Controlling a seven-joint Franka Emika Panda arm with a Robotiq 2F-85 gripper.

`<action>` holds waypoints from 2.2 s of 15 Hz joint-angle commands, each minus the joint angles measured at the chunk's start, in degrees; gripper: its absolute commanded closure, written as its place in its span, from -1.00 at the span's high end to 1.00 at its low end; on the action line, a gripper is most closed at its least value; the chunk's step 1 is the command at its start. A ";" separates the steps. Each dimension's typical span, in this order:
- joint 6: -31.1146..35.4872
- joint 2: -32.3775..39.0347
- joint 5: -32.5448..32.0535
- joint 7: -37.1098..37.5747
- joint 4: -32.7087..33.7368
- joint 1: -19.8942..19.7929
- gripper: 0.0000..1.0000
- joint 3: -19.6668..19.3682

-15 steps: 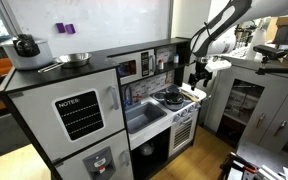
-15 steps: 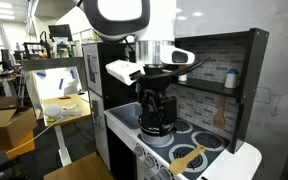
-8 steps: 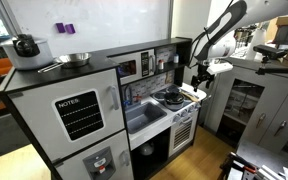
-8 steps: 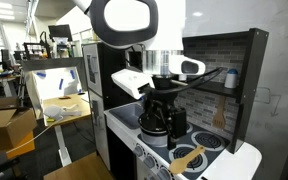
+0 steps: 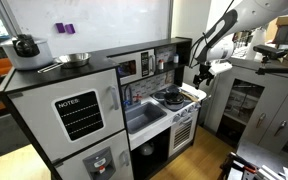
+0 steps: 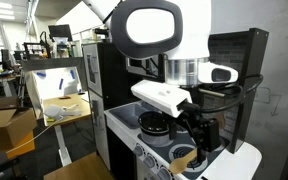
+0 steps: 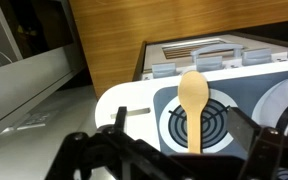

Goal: Put the wooden spoon in the sink

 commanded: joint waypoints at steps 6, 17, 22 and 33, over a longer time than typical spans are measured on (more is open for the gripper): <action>-1.42 5.16 6.49 -8.27 6.99 -4.48 1.00 7.08; -0.78 9.09 8.10 -11.29 7.71 -6.77 1.00 10.09; -0.20 9.63 8.14 -11.55 8.32 -6.99 1.00 10.49; 0.39 11.06 6.44 -9.32 8.99 -6.45 1.00 9.59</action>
